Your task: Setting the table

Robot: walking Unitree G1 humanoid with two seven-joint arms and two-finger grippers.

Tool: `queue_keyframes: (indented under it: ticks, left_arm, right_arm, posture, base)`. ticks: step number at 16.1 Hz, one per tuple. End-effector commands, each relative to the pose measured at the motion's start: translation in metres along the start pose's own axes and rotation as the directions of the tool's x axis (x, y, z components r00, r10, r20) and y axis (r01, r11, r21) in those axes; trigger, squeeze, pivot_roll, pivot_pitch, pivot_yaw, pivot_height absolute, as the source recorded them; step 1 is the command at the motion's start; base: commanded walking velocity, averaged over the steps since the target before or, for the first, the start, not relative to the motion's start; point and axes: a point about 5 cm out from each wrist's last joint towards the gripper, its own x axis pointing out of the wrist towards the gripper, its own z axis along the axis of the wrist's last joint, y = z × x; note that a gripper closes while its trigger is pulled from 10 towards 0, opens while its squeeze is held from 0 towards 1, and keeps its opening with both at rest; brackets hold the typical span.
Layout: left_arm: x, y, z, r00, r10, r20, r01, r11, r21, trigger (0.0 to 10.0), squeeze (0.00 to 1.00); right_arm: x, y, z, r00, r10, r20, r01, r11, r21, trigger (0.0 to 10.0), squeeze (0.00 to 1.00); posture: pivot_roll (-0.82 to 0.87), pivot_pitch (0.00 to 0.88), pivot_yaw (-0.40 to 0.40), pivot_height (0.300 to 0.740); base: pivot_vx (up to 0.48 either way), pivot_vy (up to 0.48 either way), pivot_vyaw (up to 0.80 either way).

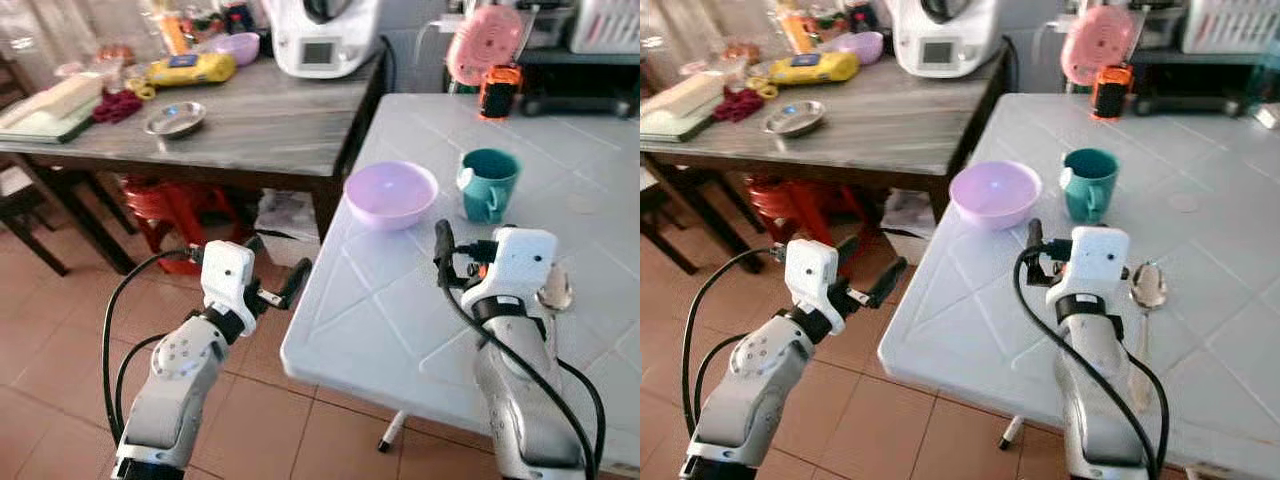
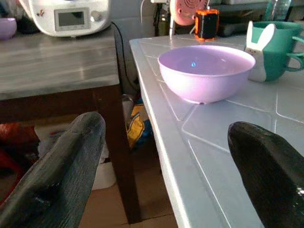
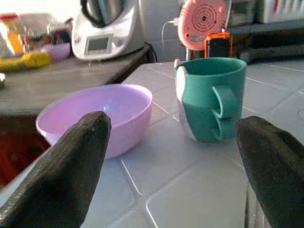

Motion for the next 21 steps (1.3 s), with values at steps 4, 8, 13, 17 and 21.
queue_keyframes:
  ticks: [4, 8, 13, 17, 21]
  left_arm:
    - [-0.003, 0.000, 0.005, 0.999, -0.035, 0.006, 0.035, 0.999, 0.017, 10.0, 0.00]
    - [-0.005, -0.005, 0.003, 0.998, -0.066, -0.004, 0.066, 0.998, 0.019, 10.0, 0.00]
    - [-0.012, -0.015, 0.013, 0.978, -0.205, 0.038, 0.205, 0.979, -0.007, 10.0, 0.00]
    - [-0.015, -0.018, 0.012, 0.964, -0.265, 0.027, 0.265, 0.964, -0.002, 10.0, 0.00]
    - [-0.017, -0.015, 0.012, 0.963, -0.268, 0.019, 0.267, 0.964, 0.015, 10.0, 0.00]
  right_arm:
    - [0.022, -0.002, 0.016, 0.999, -0.033, 0.013, 0.032, 0.994, 0.100, 10.0, 0.00]
    - [0.051, 0.003, 0.023, 0.998, -0.049, -0.043, 0.057, 0.973, 0.223, 10.0, 0.00]
    - [0.073, 0.026, 0.029, 0.995, 0.022, -0.101, 0.006, 0.964, 0.267, 10.0, 0.00]
    - [0.077, 0.032, 0.023, 0.984, 0.031, -0.178, 0.037, 0.930, 0.367, 10.0, 0.00]
    - [0.075, 0.030, 0.021, 0.972, -0.013, -0.233, 0.108, 0.910, 0.400, 10.0, 0.00]
  posture:
    - [-0.15, 0.125, 0.152, 0.740]
    - [-0.15, 0.130, 0.145, 0.740]
    - [-0.14, 0.133, 0.125, 0.740]
    - [-0.14, 0.131, 0.119, 0.740]
    - [-0.14, 0.132, 0.126, 0.740]
  base:
    - [0.000, 0.000, 0.00]
    - [0.000, 0.000, 0.00]
    - [0.000, 0.000, 0.00]
    - [0.000, 0.000, 0.00]
    - [0.000, 0.000, 0.00]
